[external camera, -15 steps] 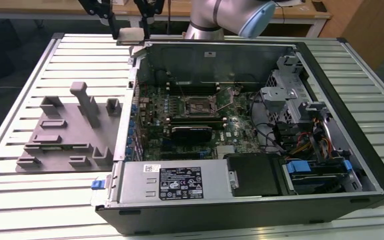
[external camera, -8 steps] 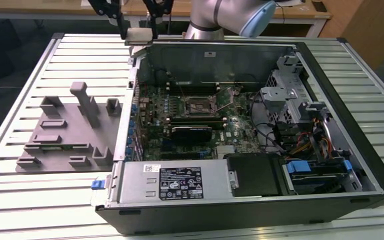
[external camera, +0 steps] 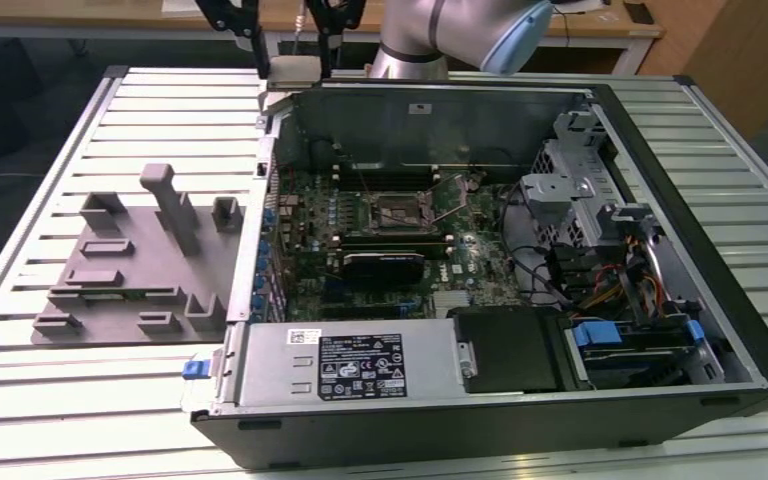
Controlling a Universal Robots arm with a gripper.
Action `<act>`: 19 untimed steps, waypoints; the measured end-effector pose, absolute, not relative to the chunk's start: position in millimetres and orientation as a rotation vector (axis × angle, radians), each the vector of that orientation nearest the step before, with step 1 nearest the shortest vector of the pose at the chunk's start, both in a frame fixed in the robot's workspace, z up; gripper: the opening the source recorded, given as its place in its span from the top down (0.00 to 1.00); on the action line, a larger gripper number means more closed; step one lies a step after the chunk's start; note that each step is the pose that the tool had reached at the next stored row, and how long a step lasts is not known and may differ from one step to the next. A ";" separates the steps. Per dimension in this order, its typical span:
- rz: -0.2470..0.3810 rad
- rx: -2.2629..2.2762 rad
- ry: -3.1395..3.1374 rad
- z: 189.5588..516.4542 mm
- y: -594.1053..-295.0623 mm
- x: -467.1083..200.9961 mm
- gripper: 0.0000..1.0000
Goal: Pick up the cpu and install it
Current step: 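Pick up the cpu and move it towards the insertion slot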
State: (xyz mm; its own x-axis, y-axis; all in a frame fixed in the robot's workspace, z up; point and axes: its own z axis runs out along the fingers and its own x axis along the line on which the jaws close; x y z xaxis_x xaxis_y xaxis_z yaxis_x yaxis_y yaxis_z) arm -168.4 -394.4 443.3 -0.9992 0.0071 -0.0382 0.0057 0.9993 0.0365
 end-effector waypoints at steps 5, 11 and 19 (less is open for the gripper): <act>0.056 0.010 3.103 443.3 -394.3 -159.9 0.46; 0.056 0.010 3.103 443.3 -394.2 -150.1 0.46; 0.056 0.010 3.103 443.3 -393.8 -127.3 0.46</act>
